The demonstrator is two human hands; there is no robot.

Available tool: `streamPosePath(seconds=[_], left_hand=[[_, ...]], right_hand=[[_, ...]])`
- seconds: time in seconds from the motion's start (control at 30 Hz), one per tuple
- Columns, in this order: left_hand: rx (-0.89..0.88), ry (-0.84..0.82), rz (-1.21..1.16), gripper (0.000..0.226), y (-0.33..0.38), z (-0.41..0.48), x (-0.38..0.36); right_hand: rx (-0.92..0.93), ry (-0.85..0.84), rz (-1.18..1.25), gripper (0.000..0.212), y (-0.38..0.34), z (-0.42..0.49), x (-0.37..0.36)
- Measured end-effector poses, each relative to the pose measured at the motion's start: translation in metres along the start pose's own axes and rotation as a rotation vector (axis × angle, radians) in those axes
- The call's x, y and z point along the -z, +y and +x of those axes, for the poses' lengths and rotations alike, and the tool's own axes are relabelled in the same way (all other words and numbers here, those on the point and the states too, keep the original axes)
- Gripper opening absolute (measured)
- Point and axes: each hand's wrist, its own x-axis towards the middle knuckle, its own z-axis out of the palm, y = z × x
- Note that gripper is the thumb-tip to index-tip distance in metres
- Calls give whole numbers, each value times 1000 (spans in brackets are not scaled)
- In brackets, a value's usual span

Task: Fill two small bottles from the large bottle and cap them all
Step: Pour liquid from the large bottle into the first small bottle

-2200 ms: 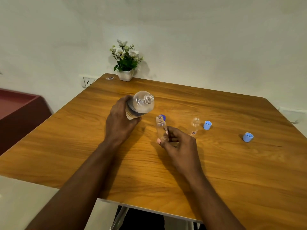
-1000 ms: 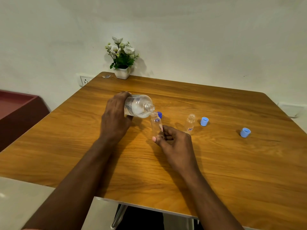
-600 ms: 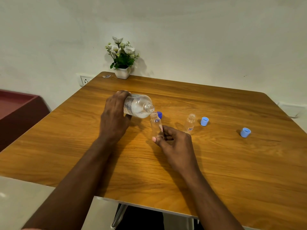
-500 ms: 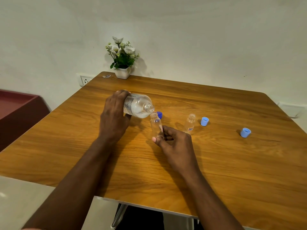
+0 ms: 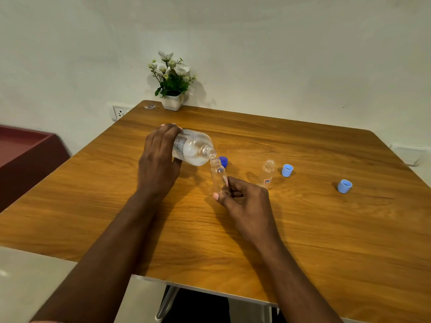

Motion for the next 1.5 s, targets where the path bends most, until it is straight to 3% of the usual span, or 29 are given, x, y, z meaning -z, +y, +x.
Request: streamPosePath(seconds=[0.7,1.1,1.27,1.5], left_hand=[[42,-14,-9,66,4,-1,1],[13,0,-6,64,4,0,3],[-9,23,2,62,4,1,4],[-35,59,18,55,2,1,4]], right_hand=[[5,-5,-16,22,-2,1,1],[10,-2,-12,11,-1,2,0],[-1,-11,-10,23,-1,1,0],[2,-20,-19,19,-3,0,1]])
